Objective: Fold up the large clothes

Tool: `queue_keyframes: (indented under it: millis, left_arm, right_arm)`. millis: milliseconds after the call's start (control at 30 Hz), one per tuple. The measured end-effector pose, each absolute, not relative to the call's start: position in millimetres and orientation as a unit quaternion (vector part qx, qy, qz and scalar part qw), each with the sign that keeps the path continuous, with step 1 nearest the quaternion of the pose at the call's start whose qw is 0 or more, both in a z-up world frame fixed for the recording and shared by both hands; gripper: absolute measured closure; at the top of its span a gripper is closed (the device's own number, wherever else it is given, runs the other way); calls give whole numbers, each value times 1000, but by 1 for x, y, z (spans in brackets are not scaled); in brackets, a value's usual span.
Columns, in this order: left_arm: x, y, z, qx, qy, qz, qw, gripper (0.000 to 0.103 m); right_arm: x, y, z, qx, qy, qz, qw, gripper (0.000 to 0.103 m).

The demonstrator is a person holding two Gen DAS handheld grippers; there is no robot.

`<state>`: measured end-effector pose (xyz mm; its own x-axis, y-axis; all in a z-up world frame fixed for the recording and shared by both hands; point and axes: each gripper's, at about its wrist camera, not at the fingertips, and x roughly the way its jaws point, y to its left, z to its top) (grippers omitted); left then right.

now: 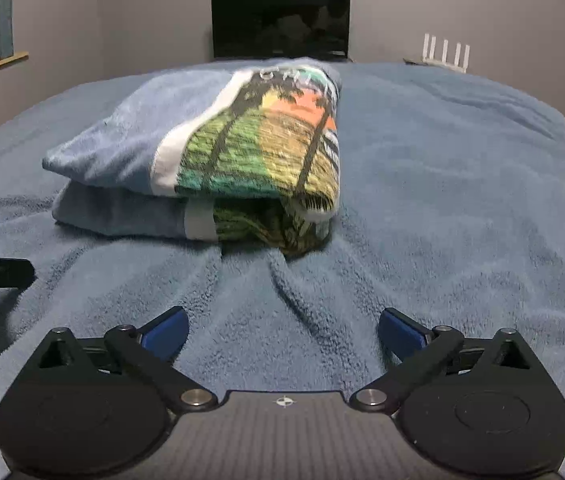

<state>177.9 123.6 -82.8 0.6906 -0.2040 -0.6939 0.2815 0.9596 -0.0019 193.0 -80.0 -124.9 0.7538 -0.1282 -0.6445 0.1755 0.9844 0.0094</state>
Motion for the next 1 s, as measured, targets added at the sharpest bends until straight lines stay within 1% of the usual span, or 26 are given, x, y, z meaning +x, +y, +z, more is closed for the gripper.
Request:
queue_keyframes:
  millis: [100,233,467,1000]
  left_arm:
    - [182,118,-94,80,385,-122,911,0]
    - [185,110,-104,105,375,-119,913,0]
    - [180,103,-108,108,355,-104,923,0]
    - [184,100,-110,111,355,-104,923,0]
  right_arm:
    - [199,-82,-132,41,358,-80,929,0]
    - [203,-83,-139,45,367,-78,926,0]
    - [205,-82,-143,41,370,-78,925,0]
    - [206,-82,-144,41,371,-77,925,0]
